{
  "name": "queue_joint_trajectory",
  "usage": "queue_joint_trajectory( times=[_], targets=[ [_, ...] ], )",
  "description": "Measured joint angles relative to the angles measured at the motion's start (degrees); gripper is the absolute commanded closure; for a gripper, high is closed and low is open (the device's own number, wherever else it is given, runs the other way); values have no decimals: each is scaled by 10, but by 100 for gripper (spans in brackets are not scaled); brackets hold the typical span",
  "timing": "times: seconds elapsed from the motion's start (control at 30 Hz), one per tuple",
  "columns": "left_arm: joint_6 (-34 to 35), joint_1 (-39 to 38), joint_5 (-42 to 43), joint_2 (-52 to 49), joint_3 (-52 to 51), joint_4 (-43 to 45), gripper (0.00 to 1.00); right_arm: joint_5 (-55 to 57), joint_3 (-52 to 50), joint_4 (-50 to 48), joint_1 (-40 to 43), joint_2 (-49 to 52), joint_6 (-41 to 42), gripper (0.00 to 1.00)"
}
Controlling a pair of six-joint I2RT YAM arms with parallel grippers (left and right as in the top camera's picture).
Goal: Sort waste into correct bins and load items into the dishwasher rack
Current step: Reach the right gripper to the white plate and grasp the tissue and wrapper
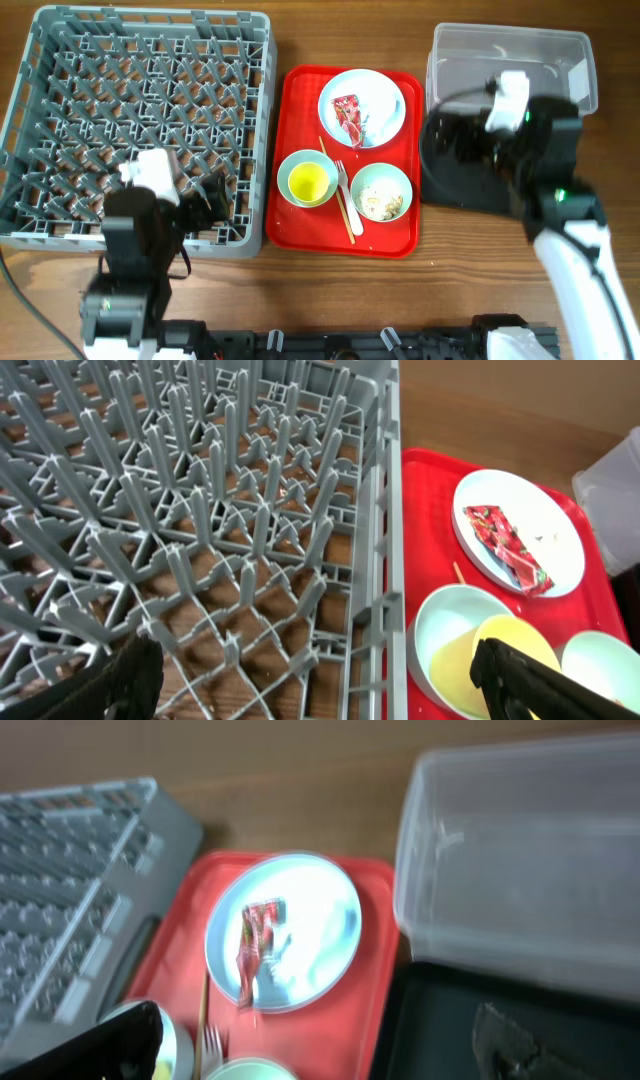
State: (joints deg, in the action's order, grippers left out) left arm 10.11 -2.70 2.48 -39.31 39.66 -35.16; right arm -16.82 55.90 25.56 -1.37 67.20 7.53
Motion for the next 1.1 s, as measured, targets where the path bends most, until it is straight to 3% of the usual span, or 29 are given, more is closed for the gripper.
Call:
queue_joint_trajectory(
  times=[0.17, 0.33, 0.47, 0.57, 0.73, 0.8, 1.03, 1.1],
  targets=[
    [0, 0, 2, -80, 63, -31, 0, -8, 156, 103, 0, 106, -50, 0],
    [0, 0, 4, -82, 63, -33, 0, -42, 169, 81, -4, 114, -64, 0],
    [0, 0, 4, -82, 63, -31, 0, -3, 189, 97, -59, 121, -61, 0],
    [0, 0, 4, -82, 63, -30, 0, 48, 282, 142, -107, 164, -57, 0],
    [0, 0, 4, -82, 63, -30, 0, 99, 512, 225, -124, 327, -28, 1],
    [0, 0, 4, -82, 63, -30, 0, 105, 532, 238, -124, 381, 3, 12],
    [0, 0, 4, -82, 63, -30, 0, 102, 532, 278, -124, 550, 105, 25],
    [0, 0, 4, -82, 63, -30, 0, 97, 532, 281, -124, 579, 130, 34]
  ],
)
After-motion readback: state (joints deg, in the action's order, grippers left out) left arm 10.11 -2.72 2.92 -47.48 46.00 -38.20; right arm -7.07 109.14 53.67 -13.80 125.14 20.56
